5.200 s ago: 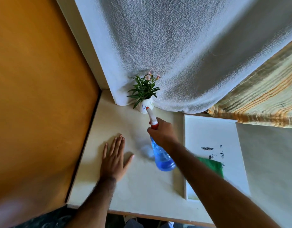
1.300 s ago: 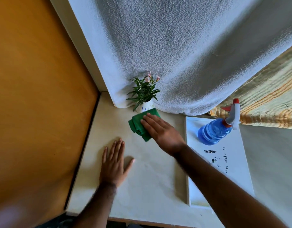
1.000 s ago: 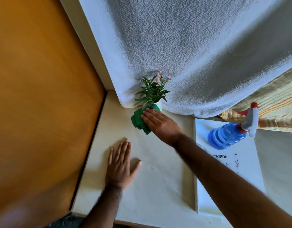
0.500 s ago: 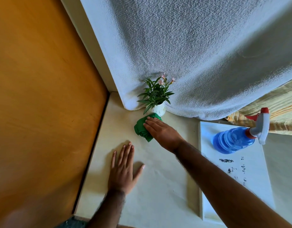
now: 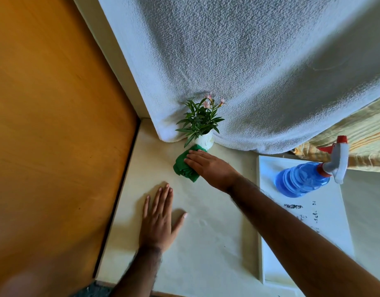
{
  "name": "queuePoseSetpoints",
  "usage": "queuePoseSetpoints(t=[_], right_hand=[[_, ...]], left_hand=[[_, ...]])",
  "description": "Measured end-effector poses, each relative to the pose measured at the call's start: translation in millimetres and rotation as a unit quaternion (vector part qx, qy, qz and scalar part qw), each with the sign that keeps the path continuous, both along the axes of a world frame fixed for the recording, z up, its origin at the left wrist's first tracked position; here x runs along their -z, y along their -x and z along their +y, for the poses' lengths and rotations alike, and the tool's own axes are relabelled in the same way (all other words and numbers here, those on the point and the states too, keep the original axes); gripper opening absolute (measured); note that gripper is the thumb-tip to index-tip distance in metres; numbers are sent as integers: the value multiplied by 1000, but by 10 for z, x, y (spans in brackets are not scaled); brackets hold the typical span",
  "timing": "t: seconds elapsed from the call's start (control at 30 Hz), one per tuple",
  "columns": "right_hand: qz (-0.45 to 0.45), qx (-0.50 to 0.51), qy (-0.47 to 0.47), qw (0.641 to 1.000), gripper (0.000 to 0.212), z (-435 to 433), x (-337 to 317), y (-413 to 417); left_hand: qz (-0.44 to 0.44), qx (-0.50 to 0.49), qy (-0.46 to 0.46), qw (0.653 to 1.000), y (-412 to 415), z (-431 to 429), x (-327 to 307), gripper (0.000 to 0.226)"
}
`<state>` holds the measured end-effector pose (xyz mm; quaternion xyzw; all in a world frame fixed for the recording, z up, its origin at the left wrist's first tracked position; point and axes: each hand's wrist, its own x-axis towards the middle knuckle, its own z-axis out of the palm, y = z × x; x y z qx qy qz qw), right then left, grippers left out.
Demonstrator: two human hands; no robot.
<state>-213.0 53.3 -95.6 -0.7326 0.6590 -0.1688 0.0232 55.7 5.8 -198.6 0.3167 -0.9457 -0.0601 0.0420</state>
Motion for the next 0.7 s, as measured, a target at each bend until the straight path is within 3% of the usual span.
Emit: queuePoseSetpoints(t=[0.1, 0.33, 0.7], right_hand=[[-16, 2, -24, 1000, 39, 48, 24, -56], [37, 33, 59, 997, 35, 10, -59, -10], [-10, 75, -11, 997, 47, 112, 11, -134]], left_hand=[[-2, 0, -2, 1000, 2, -1, -22, 90], [10, 0, 9, 1000, 4, 24, -62, 89], [6, 3, 10, 1000, 15, 22, -104, 90]])
